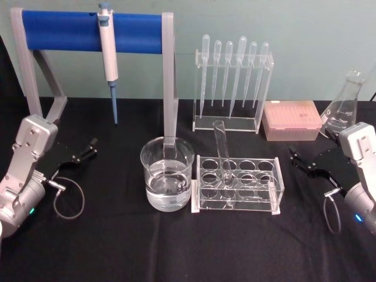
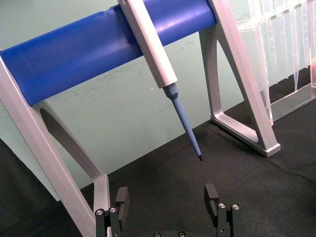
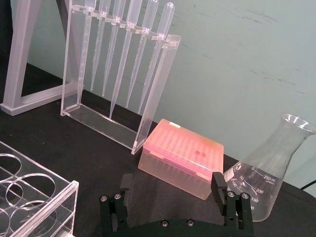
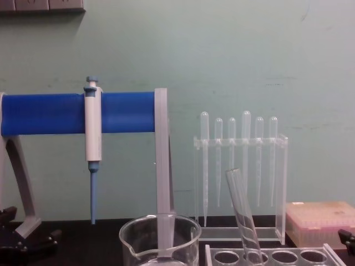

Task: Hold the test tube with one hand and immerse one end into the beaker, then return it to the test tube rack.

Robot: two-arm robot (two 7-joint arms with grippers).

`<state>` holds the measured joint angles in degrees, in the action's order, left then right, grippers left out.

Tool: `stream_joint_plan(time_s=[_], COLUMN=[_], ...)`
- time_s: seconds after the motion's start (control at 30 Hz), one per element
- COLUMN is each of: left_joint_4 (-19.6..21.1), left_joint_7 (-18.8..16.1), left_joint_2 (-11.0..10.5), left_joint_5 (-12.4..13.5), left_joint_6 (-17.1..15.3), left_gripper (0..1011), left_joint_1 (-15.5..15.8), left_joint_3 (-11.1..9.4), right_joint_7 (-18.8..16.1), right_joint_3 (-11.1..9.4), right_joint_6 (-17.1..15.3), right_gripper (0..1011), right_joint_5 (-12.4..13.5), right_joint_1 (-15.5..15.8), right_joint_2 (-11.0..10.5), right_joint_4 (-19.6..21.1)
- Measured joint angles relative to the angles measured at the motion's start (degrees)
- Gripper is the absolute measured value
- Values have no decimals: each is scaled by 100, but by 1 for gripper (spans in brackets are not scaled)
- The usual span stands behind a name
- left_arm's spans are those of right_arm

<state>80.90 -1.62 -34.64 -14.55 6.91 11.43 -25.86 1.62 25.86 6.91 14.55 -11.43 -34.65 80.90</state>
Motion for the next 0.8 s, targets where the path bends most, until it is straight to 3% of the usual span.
stream_joint_plan(time_s=[0.8], left_joint_4=[0], left_joint_7=[0], left_joint_2=[0], left_joint_5=[0], left_joint_6=[0], left_gripper=[1000], left_joint_1=[0], left_joint_3=[0], right_joint_7=[0], right_joint_3=[0], right_joint_6=[0], right_gripper=[1002], right_joint_5=[0], right_joint_1=[0], right_joint_2=[0], right_joint_4=[0])
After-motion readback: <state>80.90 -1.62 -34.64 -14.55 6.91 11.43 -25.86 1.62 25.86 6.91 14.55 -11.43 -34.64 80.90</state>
